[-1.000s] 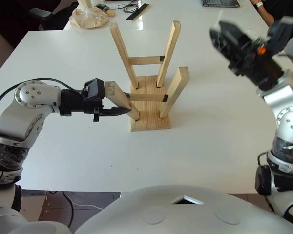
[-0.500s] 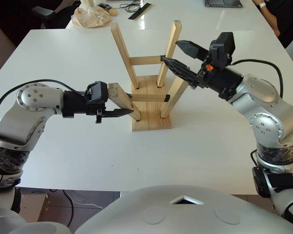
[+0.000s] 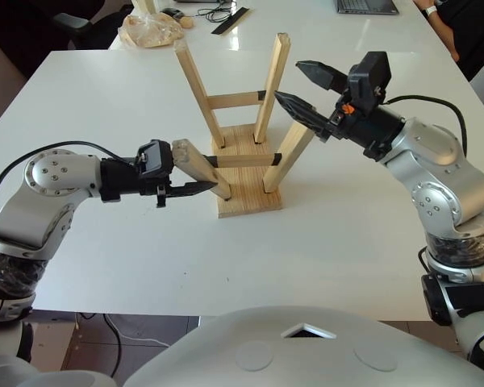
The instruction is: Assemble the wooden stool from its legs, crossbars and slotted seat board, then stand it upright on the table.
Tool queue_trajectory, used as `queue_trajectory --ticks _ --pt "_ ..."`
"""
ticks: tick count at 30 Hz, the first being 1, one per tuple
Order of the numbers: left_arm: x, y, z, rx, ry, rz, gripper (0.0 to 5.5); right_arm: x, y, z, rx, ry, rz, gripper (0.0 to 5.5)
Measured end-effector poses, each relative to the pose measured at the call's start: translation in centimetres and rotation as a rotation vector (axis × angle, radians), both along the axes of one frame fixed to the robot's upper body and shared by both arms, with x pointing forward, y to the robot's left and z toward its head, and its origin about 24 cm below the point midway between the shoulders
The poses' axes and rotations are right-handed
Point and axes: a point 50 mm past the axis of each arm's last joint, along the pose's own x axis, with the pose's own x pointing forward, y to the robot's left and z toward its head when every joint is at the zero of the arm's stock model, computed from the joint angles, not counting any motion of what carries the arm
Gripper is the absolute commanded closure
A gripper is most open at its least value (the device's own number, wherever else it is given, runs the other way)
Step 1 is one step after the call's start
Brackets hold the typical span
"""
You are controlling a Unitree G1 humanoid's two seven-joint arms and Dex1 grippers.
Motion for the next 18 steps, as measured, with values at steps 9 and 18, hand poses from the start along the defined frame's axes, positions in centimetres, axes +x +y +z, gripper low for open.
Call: queue_trajectory --ticks 9,18 --pt "0.1 0.7 -0.6 -0.063 0.051 0.044 3.47 0.6 -0.4 -0.3 -0.010 -0.026 -0.013 2.50" --pt "0.9 0.8 -0.8 -0.098 0.075 0.055 3.47 1.2 -0.5 -0.3 -0.031 -0.061 -0.015 2.50"
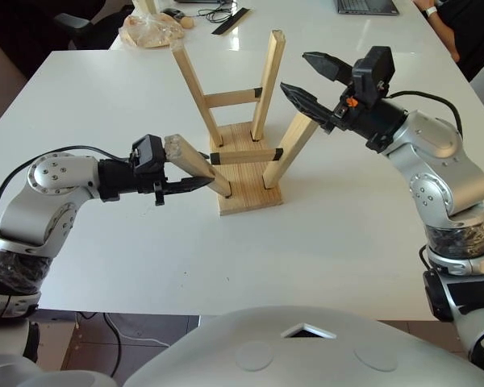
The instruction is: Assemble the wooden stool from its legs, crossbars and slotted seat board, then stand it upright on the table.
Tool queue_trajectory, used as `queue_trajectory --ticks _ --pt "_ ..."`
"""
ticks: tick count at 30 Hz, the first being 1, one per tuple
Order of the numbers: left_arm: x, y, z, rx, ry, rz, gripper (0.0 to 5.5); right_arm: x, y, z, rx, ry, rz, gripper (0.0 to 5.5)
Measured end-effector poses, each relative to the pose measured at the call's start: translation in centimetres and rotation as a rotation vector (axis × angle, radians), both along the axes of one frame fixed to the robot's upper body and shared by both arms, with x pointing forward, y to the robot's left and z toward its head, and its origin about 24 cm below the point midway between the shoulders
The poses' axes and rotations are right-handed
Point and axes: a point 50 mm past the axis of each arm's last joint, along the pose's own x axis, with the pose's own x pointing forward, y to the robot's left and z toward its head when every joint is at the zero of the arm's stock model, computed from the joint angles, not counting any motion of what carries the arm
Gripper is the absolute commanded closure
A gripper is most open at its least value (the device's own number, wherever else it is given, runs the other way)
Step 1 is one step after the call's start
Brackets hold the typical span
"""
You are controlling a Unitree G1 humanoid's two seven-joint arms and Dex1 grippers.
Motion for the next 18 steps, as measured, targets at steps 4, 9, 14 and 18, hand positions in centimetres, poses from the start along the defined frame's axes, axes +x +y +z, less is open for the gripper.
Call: queue_trajectory --ticks 4,9,14,18 --pt "0.6 0.1 0.0 -0.014 0.032 0.013 3.47 0.2 0.0 0.0 -0.002 -0.006 -0.001 2.50" --pt "1.1 0.2 0.1 -0.029 0.071 0.024 3.47 0.2 0.0 0.0 -0.013 -0.018 0.006 2.50" --pt "1.6 0.2 0.0 -0.052 0.103 0.042 3.47 0.4 -0.2 -0.1 -0.018 -0.026 -0.006 2.50" --pt "2.1 0.0 0.0 -0.056 0.125 0.046 3.47 0.5 -0.3 -0.1 -0.026 -0.031 -0.016 2.50"
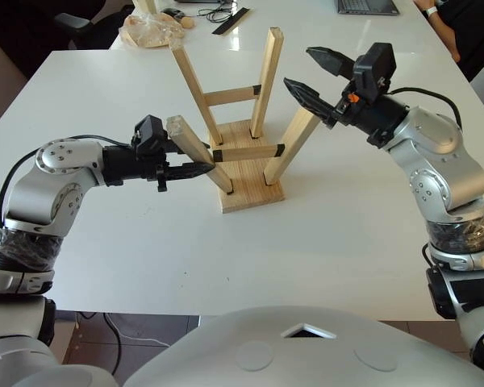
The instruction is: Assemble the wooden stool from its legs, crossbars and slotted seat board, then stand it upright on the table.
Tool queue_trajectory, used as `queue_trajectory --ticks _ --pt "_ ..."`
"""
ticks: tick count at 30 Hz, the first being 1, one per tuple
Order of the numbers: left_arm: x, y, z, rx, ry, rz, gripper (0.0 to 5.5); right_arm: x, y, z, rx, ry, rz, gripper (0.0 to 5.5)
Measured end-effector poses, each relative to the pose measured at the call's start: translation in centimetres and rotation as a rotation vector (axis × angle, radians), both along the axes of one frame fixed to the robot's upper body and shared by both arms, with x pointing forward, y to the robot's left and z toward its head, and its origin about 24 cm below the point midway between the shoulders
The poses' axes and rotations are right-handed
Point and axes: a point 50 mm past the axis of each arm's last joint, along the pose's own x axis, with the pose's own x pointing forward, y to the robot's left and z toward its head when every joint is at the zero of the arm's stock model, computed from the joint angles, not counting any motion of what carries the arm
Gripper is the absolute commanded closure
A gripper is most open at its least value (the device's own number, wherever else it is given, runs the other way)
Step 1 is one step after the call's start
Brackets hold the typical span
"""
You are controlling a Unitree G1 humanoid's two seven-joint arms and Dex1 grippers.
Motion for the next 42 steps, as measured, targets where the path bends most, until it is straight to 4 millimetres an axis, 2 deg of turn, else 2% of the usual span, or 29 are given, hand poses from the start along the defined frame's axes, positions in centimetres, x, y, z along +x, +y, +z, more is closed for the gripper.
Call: queue_trajectory --ticks 10,17,21,23,25,28,33,37,38,40,42 --pt "1.3 -1.0 0.1 -0.030 0.074 0.039 3.47 0.8 -0.7 0.2 -0.063 -0.023 -0.049 2.50" --pt "1.0 -2.5 0.7 0.088 -0.019 0.001 3.47 1.0 -0.8 0.3 -0.087 -0.036 -0.060 2.50" --pt "0.9 -2.7 0.8 0.095 -0.029 -0.001 3.47 0.8 -0.7 0.5 -0.106 -0.044 -0.063 2.50" --pt "0.9 -2.8 0.8 0.096 -0.032 0.000 3.47 0.5 -0.3 0.7 -0.079 -0.020 -0.050 2.50" --pt "1.0 -3.1 0.6 0.096 -0.038 0.003 3.47 0.0 0.8 -0.7 -0.022 0.116 -0.027 2.50" --pt "1.1 -3.3 0.5 0.090 -0.037 0.025 3.47 0.1 1.5 -0.6 0.096 0.205 -0.104 2.50" --pt "1.1 -3.8 0.5 0.074 -0.033 0.059 3.47 0.2 2.5 0.0 0.165 0.258 -0.223 2.50" --pt "1.0 -4.2 0.7 0.073 -0.042 0.075 3.47 0.3 3.0 0.4 0.186 0.226 -0.311 2.50" --pt "1.0 -4.3 0.8 0.070 -0.046 0.078 3.47 0.4 3.1 0.6 0.183 0.205 -0.329 2.50" --pt "1.0 -4.6 0.9 0.080 -0.052 0.078 3.47 0.1 4.5 2.9 0.234 0.083 -0.269 2.50" --pt "0.8 -5.3 0.9 0.078 -0.048 0.053 3.47 -0.9 6.1 7.0 0.317 -0.119 -0.177 2.50"
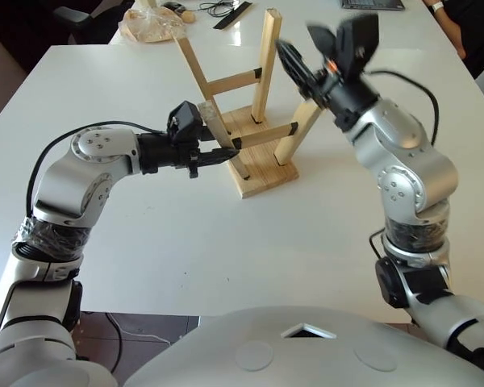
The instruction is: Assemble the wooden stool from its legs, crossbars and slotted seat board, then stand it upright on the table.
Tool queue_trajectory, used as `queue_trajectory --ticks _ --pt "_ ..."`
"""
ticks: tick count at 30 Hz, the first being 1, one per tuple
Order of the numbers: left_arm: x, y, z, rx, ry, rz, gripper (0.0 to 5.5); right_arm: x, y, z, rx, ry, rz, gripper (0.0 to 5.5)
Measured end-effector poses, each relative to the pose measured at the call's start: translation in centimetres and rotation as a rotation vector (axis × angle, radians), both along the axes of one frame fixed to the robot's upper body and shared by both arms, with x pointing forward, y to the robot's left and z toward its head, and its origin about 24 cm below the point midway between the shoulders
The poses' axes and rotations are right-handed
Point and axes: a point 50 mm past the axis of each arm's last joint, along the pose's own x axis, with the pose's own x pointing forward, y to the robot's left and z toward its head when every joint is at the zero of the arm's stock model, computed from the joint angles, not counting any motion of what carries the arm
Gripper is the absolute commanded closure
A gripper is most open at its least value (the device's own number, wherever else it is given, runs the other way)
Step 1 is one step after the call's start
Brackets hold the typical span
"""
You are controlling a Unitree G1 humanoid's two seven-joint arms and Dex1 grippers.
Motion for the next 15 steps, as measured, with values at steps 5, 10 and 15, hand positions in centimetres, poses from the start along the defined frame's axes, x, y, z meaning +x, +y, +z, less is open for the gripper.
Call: queue_trajectory --ticks 5,10,15 --pt "-0.2 -0.4 0.0 -0.002 0.002 -0.019 3.47 -0.1 -0.6 1.3 -0.020 -0.166 -0.089 2.50" --pt "-0.2 -0.4 0.2 0.000 0.003 -0.022 3.47 -0.5 0.9 -1.0 -0.071 -0.107 -0.050 2.50" --pt "-0.3 -0.5 0.4 0.000 0.005 -0.018 3.47 -1.1 2.4 -7.8 -0.175 0.138 -0.006 2.50"
